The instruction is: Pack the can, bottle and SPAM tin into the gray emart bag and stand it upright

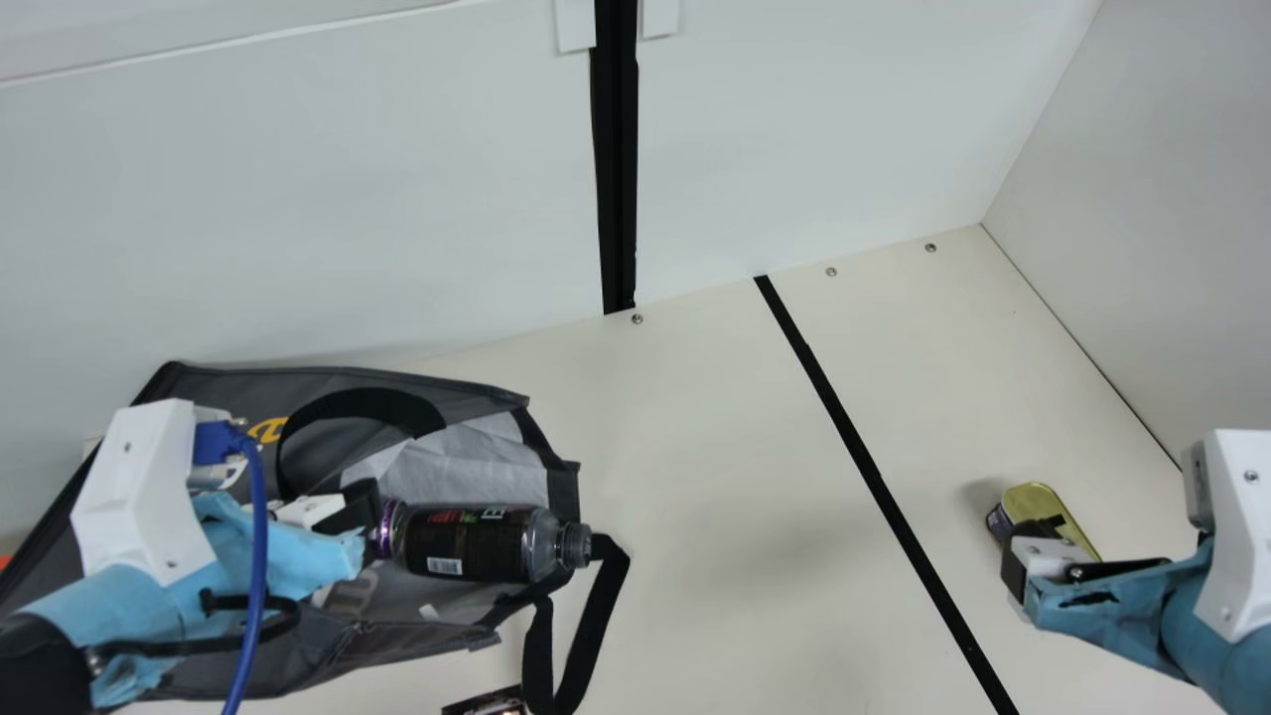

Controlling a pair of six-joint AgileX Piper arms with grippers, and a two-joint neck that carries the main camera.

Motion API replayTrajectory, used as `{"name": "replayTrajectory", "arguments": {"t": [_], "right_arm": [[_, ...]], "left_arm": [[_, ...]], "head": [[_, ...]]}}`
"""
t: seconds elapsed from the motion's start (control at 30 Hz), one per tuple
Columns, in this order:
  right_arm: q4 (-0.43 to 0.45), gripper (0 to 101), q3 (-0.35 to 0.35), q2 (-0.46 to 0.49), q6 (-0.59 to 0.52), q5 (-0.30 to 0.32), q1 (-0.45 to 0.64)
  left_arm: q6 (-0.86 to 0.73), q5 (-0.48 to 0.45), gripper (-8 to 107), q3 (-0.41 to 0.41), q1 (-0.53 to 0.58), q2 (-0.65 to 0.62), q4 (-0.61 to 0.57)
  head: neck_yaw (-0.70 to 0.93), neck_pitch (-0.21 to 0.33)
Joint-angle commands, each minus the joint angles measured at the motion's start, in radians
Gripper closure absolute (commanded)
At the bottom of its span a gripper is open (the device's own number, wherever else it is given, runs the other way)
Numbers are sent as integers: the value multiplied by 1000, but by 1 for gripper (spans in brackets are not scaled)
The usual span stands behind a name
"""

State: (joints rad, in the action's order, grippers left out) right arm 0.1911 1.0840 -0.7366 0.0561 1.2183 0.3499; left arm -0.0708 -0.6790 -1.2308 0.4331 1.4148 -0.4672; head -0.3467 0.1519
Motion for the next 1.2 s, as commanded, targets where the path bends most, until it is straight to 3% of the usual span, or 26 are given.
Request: {"name": "replayTrajectory", "arguments": {"t": [0.0,0.67,0.9,1.17], "right_arm": [[5,6,5,-7,9,2,-5],[32,6,44,-133,65,2,-17],[8,6,60,-182,32,1,10],[-44,6,47,-247,-61,-55,94]], "left_arm": [[0,0,107,0,0,0,0],[0,0,107,0,0,0,0],[0,0,107,0,0,0,0],[0,0,107,0,0,0,0]], "head": [[-2,23],[-2,23],[-2,23],[-2,23]]}}
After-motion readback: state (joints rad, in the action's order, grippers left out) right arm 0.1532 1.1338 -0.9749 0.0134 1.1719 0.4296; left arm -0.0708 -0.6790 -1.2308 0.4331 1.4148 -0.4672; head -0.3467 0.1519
